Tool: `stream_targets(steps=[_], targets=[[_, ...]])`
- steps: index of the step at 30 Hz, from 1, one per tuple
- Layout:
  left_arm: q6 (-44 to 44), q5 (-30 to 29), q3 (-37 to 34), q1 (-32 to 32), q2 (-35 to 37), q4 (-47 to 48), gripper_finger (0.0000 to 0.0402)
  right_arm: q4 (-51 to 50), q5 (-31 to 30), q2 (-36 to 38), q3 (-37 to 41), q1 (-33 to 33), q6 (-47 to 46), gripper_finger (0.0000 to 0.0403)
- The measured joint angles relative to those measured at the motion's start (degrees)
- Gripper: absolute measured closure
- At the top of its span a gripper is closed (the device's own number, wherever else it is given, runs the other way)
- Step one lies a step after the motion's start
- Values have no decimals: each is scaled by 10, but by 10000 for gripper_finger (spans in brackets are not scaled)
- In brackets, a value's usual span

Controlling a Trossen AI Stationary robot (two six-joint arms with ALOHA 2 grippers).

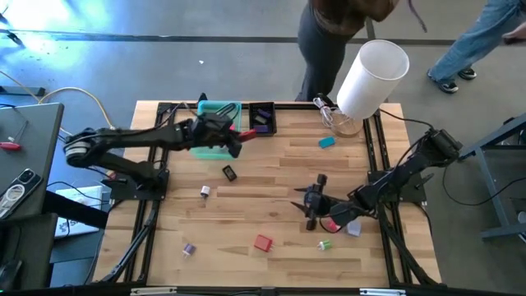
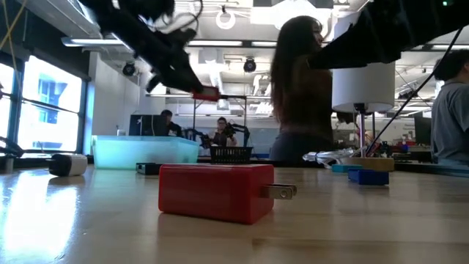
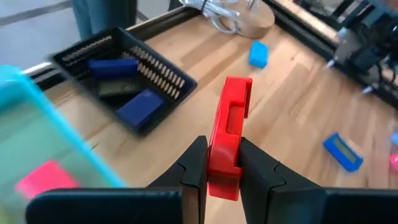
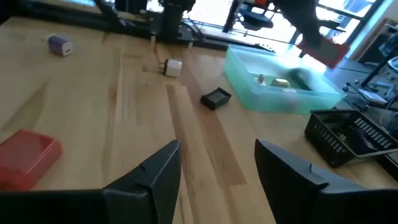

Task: Pick & Place Office items
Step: Put the red timer into the black bin

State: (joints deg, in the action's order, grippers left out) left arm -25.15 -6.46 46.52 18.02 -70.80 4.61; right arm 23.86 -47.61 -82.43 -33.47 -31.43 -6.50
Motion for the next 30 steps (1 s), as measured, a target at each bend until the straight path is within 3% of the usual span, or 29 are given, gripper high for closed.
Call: stream_targets(steps=[6, 17, 21, 30], targets=[[-14, 8, 7, 45, -98, -102, 349, 7, 1, 0, 0, 25, 0, 211], [-20, -11, 127, 96, -262, -88, 346, 9, 76, -5, 0, 75, 1, 211], [-18, -24, 168, 110, -295, -50, 345, 8, 81, -5, 0, 83, -13, 211], [-23, -28, 176, 130, -332, -67, 342, 15, 104, -5, 0, 85, -17, 211]])
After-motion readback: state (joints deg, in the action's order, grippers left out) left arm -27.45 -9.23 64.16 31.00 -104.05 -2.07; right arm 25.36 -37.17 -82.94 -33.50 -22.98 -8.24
